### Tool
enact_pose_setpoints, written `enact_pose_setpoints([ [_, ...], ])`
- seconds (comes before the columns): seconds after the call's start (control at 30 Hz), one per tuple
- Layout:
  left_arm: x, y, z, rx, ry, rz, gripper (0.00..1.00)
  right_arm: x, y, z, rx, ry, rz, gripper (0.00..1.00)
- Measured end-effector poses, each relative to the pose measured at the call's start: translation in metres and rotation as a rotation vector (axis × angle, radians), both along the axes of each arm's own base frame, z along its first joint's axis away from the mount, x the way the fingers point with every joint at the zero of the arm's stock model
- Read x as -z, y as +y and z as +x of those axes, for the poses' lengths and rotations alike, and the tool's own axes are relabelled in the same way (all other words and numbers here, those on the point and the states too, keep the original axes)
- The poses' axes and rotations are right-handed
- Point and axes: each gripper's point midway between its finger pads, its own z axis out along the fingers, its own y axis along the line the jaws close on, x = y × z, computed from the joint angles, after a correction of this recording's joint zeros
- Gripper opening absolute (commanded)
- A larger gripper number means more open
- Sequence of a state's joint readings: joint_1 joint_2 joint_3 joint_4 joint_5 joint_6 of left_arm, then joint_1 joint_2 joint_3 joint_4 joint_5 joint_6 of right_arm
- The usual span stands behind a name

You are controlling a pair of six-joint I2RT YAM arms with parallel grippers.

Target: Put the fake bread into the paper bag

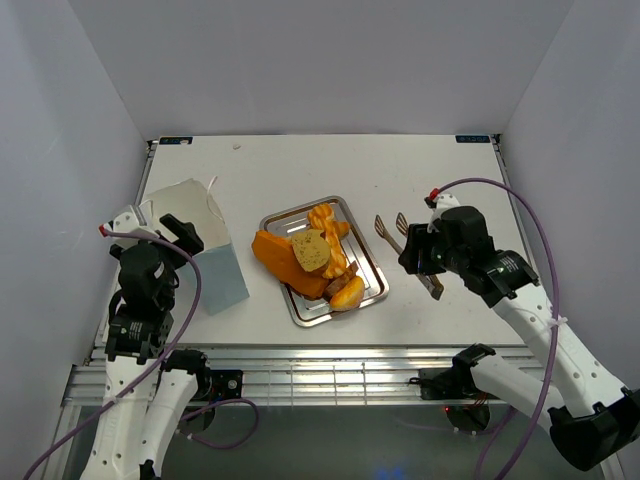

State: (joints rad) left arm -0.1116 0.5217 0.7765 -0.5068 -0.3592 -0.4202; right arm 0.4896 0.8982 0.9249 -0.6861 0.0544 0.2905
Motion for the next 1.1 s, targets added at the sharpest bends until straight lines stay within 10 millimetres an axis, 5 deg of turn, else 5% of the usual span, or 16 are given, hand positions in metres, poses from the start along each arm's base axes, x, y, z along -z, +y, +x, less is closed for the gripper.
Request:
enact_pose_setpoints([
  [0.33, -0.005, 0.005, -0.003, -0.029, -0.020, 0.004, 0.96, -0.032, 0.047, -0.015, -0.196, -0.036, 0.124, 0.56],
  [0.73, -0.009, 0.014, -0.007, -0.075, -0.036, 0.015, 0.96, -0.013, 0.103, -0.025, -0.360, 0.010, 0.119, 0.56],
  [1.1, -0.010, 0.016, -0.008, -0.087, -0.041, 0.016, 0.96, -0.001, 0.117, -0.020, -0.354, 0.007, 0.086, 0.50],
])
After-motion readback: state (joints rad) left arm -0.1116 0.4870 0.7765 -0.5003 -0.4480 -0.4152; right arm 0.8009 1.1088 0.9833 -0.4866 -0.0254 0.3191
